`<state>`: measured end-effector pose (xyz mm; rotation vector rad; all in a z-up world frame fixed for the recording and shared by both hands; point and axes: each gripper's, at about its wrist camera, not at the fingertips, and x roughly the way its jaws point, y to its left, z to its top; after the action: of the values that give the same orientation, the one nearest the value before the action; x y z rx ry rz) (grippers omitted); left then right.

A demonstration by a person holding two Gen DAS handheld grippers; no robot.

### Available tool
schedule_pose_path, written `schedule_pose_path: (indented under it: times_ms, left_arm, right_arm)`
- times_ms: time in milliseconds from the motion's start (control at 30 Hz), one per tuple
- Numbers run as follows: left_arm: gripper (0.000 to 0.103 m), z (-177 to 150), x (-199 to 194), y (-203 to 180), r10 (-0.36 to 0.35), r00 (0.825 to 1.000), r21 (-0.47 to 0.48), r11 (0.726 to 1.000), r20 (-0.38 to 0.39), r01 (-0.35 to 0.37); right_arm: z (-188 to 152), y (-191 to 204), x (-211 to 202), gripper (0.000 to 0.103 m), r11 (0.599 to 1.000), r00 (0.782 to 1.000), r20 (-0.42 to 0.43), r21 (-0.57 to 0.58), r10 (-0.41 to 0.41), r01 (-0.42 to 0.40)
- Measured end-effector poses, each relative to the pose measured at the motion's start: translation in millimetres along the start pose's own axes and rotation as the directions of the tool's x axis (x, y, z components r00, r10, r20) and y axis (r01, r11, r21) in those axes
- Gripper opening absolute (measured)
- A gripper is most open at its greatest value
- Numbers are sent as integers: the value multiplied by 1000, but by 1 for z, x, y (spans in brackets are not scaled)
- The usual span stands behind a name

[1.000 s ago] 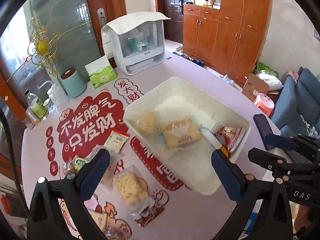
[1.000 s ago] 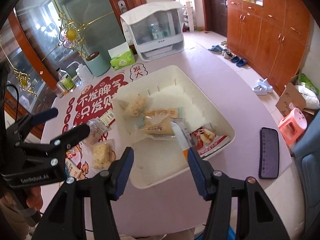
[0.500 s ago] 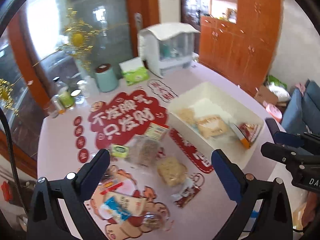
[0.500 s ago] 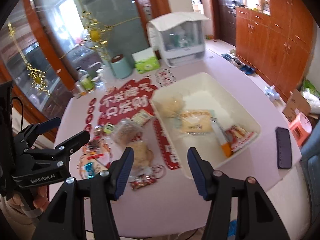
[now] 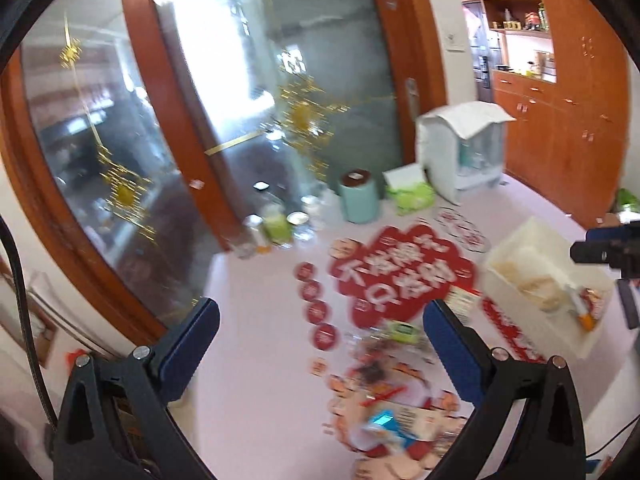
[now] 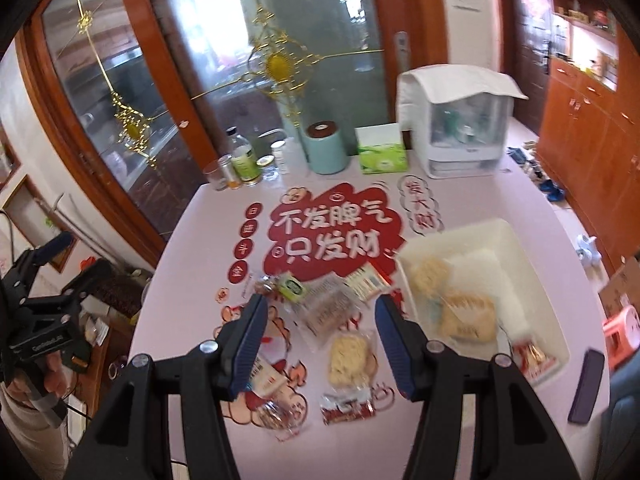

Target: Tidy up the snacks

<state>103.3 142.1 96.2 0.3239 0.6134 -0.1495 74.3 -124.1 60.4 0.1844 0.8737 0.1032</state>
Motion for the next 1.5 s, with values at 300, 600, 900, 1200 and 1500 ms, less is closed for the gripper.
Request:
schedule_pose_path:
  times_ms: [300, 600, 900, 1200, 1500]
  left_arm:
    - [102, -13, 88, 1, 1, 992, 32, 999, -129, 3]
    - [102, -63, 217, -52, -92, 942, 233, 957, -323, 173]
    - [102, -104, 325, -94, -84, 865, 372, 879, -495, 298]
    - [102, -112, 379, -103, -109, 818, 337, 874, -565, 349]
    - [42, -113, 399, -80, -290, 734, 96, 896, -615, 434]
  right_arm:
    - [36, -6, 92, 59, 1000, 983, -181, 27, 14, -9]
    - [-1, -45, 228, 59, 958, 898, -418, 285, 138, -15]
    - [-39, -69, 320, 75, 821, 826, -498, 565, 265, 77]
    - [-36, -44, 360, 95, 865, 818, -553, 477, 157, 157]
    - [-36, -5, 366, 79, 971, 836, -548, 183, -27, 151]
